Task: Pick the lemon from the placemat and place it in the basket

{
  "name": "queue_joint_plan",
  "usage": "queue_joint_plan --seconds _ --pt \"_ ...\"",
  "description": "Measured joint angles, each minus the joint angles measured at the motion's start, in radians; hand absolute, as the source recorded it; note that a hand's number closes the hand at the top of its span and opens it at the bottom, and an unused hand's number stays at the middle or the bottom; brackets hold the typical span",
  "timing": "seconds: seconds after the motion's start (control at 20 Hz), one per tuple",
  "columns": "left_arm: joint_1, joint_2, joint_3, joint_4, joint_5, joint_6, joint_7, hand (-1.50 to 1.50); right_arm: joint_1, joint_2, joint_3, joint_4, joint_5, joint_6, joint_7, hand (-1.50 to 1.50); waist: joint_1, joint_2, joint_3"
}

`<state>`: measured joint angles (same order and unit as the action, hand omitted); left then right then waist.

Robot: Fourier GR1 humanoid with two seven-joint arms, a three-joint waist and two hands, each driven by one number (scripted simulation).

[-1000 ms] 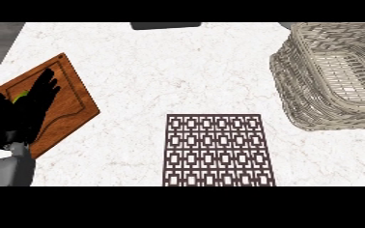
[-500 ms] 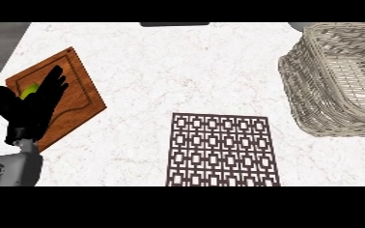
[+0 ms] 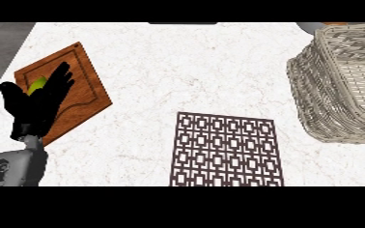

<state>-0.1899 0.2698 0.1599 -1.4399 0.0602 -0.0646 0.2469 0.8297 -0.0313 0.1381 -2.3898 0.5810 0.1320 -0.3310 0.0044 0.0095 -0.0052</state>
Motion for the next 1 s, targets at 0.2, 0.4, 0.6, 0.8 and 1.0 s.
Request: queue_joint_plan --seconds 0.2,0.4,0.6,0.8,1.0 --pt "-0.012 -0.003 -0.004 0.011 -0.002 -0.002 -0.005 0.0 -0.128 -0.001 -0.092 0.004 -0.014 -0.032 0.113 1.5 0.007 0.003 -0.001" --pt "-0.022 -0.019 -0.017 0.019 -0.013 0.009 -0.01 0.0 -0.301 -0.053 -0.22 0.014 -0.028 -0.032 0.261 1.5 0.015 0.004 0.0" --pt "-0.043 -0.008 -0.006 0.033 -0.006 0.002 0.002 0.0 -0.522 -0.15 -0.358 0.038 -0.056 0.016 0.441 1.5 0.019 0.001 0.001" --pt "-0.025 -0.009 -0.005 0.025 -0.007 0.001 -0.001 0.0 -0.74 -0.295 -0.516 0.123 -0.196 0.098 0.563 1.5 0.015 -0.005 0.003" --pt "-0.025 -0.022 -0.006 0.04 -0.016 0.012 -0.017 0.0 -0.907 -0.426 -0.624 0.284 -0.314 0.157 0.592 1.5 0.007 -0.007 0.004"
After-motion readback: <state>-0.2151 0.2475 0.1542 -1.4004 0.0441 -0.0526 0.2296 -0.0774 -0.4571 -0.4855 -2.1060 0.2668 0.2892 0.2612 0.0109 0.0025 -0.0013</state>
